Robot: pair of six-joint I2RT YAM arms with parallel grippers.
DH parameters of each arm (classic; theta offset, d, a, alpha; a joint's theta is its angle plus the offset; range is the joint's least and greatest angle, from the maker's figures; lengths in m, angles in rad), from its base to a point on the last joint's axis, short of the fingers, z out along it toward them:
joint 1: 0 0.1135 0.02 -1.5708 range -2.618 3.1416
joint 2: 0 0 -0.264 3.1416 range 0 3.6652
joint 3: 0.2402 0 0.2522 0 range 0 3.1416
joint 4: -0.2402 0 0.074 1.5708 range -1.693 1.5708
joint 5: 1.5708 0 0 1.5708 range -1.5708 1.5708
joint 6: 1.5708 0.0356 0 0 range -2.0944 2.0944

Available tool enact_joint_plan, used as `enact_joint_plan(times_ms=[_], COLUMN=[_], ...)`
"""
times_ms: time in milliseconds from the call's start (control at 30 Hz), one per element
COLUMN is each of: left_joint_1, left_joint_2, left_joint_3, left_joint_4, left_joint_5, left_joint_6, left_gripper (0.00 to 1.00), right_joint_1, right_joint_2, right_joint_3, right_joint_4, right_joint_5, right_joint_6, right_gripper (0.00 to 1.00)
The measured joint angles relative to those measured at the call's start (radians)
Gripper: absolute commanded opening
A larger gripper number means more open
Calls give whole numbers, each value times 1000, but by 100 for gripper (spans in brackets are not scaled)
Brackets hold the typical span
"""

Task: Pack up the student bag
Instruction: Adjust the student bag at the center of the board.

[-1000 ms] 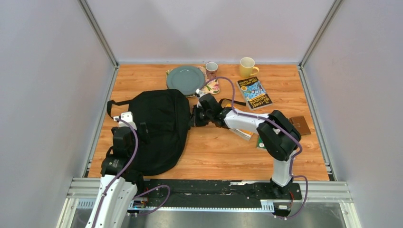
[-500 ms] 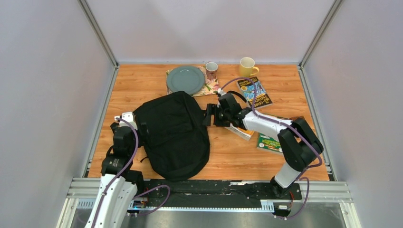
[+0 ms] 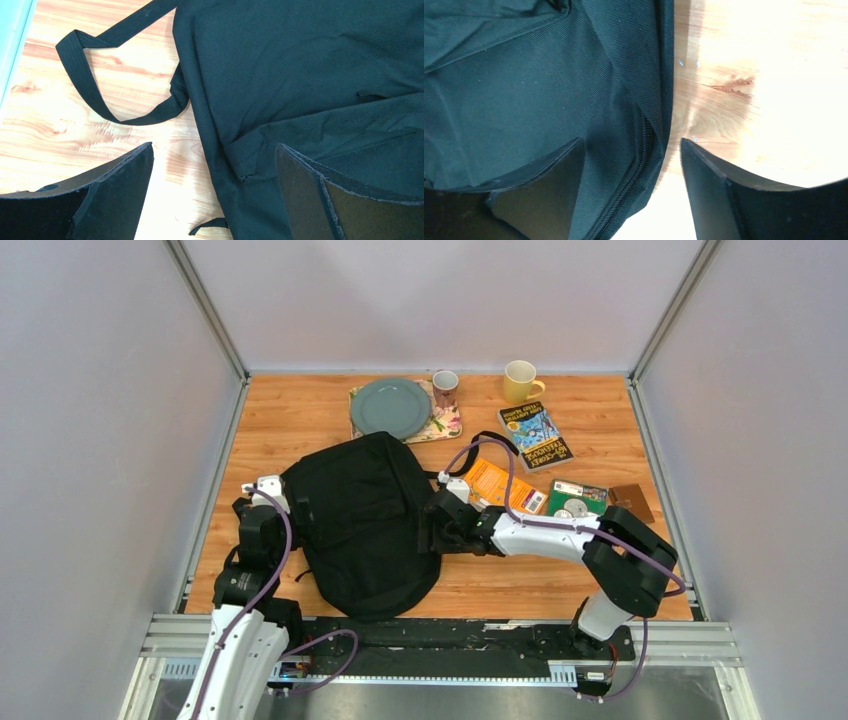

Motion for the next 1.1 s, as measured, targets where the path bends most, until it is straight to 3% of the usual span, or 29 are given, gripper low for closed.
enact_joint_plan(times_ms=[67, 133, 167, 233, 267, 300, 567, 767, 933, 1100], left_joint_1=[0, 0, 0, 0, 0, 0, 0, 0, 0, 0], left_joint_2=[1, 3, 4, 8, 9, 9, 10, 9, 8, -26], left_joint_3=[0, 0, 0, 0, 0, 0, 0, 0, -13, -150], left_joint_4=[0, 0, 0, 0, 0, 0, 0, -4, 4, 99], left_joint_5=[2, 4, 7, 11, 13, 16, 26, 61, 191, 372], left_joint_6=[0, 0, 0, 0, 0, 0, 0, -13, -100, -238], left_gripper=[98, 98, 98, 98, 98, 98, 99, 99, 99, 95], right_joint_1=[13, 19, 21, 21, 21, 21, -1, -149, -262, -282], right_joint_2=[7, 16, 19, 25, 27, 27, -60, -127, -62, -27], right_joint_3=[-5, -5, -5, 0, 7, 14, 57, 112, 174, 181], right_joint_4=[-10, -14, -14, -19, -27, -35, -98, -103, -105, -108], right_joint_5=[29, 44, 51, 68, 77, 86, 201, 225, 222, 205], right_joint_6=[19, 27, 30, 19, 6, -8, -248, -449, -557, -606], right_gripper=[52, 45, 33, 19, 4, 0, 0, 0, 0, 0])
